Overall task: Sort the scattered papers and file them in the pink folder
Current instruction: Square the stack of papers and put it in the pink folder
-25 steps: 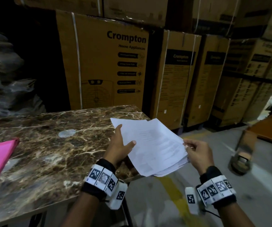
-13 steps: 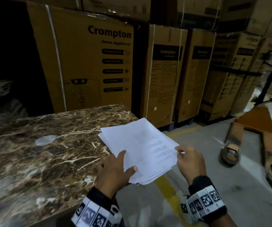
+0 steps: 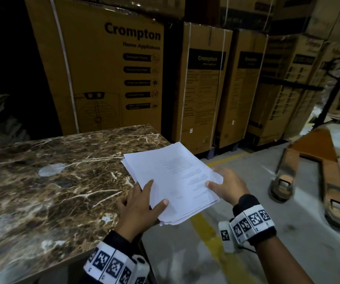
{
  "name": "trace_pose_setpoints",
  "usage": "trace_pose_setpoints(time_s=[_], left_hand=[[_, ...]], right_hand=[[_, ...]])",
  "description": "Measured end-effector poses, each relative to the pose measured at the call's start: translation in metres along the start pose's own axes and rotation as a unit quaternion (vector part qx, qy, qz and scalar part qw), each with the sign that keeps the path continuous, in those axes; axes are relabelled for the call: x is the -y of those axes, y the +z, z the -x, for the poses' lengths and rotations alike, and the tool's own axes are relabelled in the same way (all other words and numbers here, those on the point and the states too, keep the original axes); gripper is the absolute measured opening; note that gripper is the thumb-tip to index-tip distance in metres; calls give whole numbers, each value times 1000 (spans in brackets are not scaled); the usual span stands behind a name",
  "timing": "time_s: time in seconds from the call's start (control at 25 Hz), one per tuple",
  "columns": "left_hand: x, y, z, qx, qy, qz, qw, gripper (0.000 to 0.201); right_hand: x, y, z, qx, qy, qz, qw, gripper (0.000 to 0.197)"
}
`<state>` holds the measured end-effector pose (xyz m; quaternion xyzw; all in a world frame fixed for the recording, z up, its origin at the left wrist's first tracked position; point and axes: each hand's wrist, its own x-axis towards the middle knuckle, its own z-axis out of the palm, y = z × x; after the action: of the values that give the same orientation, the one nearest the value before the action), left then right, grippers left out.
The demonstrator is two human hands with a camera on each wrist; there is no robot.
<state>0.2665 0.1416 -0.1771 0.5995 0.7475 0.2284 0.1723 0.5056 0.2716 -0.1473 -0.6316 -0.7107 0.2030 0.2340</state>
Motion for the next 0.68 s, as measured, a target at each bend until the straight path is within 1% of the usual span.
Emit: trace_pose_setpoints(time_s=[0.08, 0.12, 0.16, 0.2, 0.24, 0.28, 0.4, 0.52, 0.64, 0.68], left_hand=[[2, -2, -2, -3, 0, 15, 1000, 81], [4, -3, -3, -7, 1, 28, 1000, 78], [8, -3, -6, -9, 4, 47, 999, 83], [12, -2, -7, -9, 6, 67, 998, 92], [15, -1, -8, -11, 8, 85, 996, 101], [18, 1, -9, -16, 12, 102, 995, 105], [20, 2, -9, -28, 16, 123, 992, 103], [13, 1, -4, -30, 10, 68, 997, 90], [11, 0, -3, -17, 8, 97, 995, 101], [12, 0, -3, -19, 8, 106, 994, 101]], right_hand=[[2, -6, 2, 26, 3, -63, 998, 51], [5, -10, 3, 53, 6, -98, 994, 48], [7, -14, 3, 83, 7, -126, 989, 47], [9, -16, 5, 111, 12, -143, 983, 47], [10, -17, 5, 128, 17, -148, 981, 47], [10, -17, 7, 133, 25, -144, 980, 47], [9, -12, 11, 126, 55, -149, 979, 49], [11, -10, 16, 92, 55, -174, 979, 55], [17, -13, 17, 31, 49, -158, 986, 63], [20, -14, 19, 9, 46, -139, 989, 63]])
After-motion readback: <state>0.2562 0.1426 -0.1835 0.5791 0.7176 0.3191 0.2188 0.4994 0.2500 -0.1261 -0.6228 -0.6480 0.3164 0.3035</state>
